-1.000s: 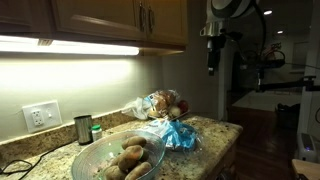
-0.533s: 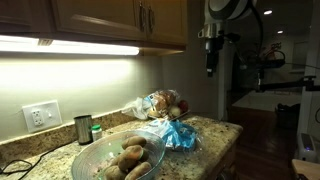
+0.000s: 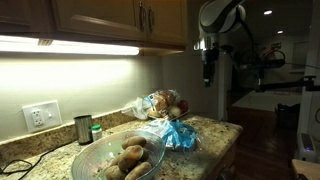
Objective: Remove a potato from the plastic bag and put it in the glass bowl
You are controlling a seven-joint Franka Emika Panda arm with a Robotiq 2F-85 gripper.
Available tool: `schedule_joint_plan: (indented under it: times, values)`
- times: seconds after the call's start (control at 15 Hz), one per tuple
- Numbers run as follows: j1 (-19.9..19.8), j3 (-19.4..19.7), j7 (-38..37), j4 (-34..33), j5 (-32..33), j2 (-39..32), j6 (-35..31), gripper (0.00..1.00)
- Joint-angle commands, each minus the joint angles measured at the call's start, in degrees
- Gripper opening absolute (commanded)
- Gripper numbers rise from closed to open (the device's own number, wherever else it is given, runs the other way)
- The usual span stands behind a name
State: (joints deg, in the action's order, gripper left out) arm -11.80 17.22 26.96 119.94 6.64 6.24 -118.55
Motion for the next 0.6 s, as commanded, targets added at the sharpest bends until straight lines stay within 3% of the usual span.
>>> schedule_joint_plan:
  times: [0.0,0.53]
  values:
    - [-0.28,-0.47,4.48,-4.6,-3.83,-6.47,2.67,1.0]
    - [-1.02,-5.38,8.06,-10.18,-6.66,-17.86,6.54,1.0]
